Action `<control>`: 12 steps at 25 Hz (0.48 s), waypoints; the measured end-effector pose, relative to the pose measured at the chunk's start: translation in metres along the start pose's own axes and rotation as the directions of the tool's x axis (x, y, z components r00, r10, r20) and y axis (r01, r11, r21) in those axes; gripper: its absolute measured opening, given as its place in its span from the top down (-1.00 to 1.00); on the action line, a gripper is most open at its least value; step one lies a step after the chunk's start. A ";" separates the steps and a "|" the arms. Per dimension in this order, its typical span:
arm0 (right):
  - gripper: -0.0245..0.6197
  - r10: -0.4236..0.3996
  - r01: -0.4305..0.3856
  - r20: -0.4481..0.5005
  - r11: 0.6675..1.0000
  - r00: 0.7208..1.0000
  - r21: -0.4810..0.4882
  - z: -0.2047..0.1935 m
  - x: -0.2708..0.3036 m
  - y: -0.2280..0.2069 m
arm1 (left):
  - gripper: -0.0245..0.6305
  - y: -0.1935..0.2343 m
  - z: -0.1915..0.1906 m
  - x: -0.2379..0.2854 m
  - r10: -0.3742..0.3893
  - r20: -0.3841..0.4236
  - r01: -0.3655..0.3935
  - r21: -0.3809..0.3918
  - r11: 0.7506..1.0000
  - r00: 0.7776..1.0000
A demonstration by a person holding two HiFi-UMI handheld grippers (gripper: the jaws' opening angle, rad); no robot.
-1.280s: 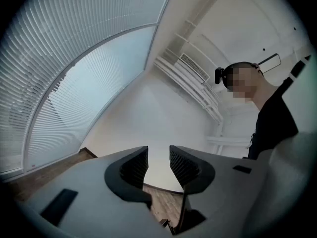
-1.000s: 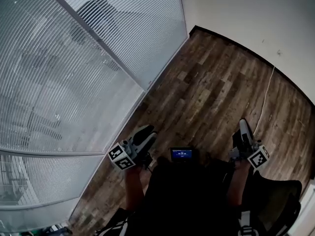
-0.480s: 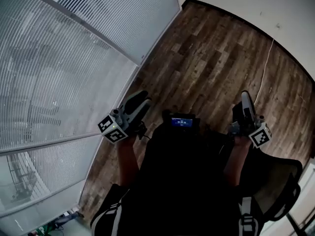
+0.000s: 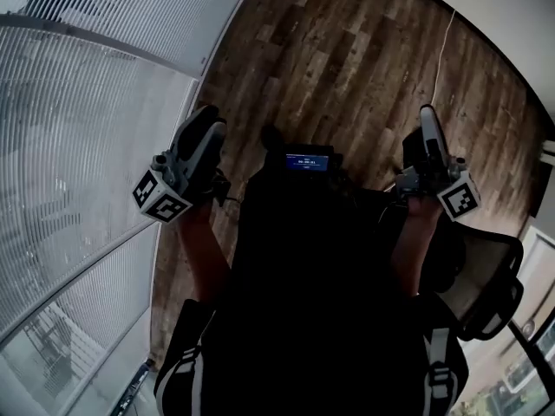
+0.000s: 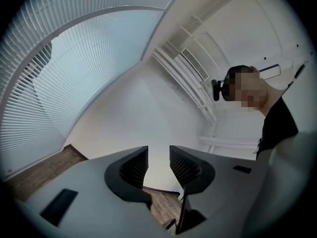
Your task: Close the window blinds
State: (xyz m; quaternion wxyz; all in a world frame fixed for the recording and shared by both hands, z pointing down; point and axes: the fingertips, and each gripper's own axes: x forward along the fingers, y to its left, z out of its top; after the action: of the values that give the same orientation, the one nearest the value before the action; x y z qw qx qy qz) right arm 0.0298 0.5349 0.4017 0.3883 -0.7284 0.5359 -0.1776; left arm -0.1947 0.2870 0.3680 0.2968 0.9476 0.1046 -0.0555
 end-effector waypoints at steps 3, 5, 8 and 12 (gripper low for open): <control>0.90 -0.033 0.033 -0.010 0.999 0.999 -0.009 -0.001 0.031 -0.004 | 0.48 0.031 0.015 0.011 -0.009 0.009 0.009 -0.019 1.000 1.000; 0.90 -0.048 0.048 -0.028 0.999 0.998 -0.021 -0.004 0.058 -0.003 | 0.48 0.054 0.024 0.017 -0.013 0.008 0.013 -0.052 0.999 1.000; 0.90 -0.084 0.082 -0.063 0.996 0.994 -0.035 -0.027 0.121 -0.010 | 0.48 0.126 0.037 0.017 -0.004 0.000 0.004 -0.100 0.995 1.000; 0.90 -0.112 0.109 -0.095 0.993 0.989 -0.040 -0.050 0.190 -0.016 | 0.48 0.193 0.060 0.018 -0.002 0.002 0.002 -0.124 0.992 1.000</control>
State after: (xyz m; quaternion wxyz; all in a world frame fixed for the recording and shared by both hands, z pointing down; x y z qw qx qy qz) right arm 0.0758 0.3437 0.4158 0.3386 -0.7541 0.5161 -0.2245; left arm -0.1349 0.1009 0.4216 0.3553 0.9271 0.1087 -0.0502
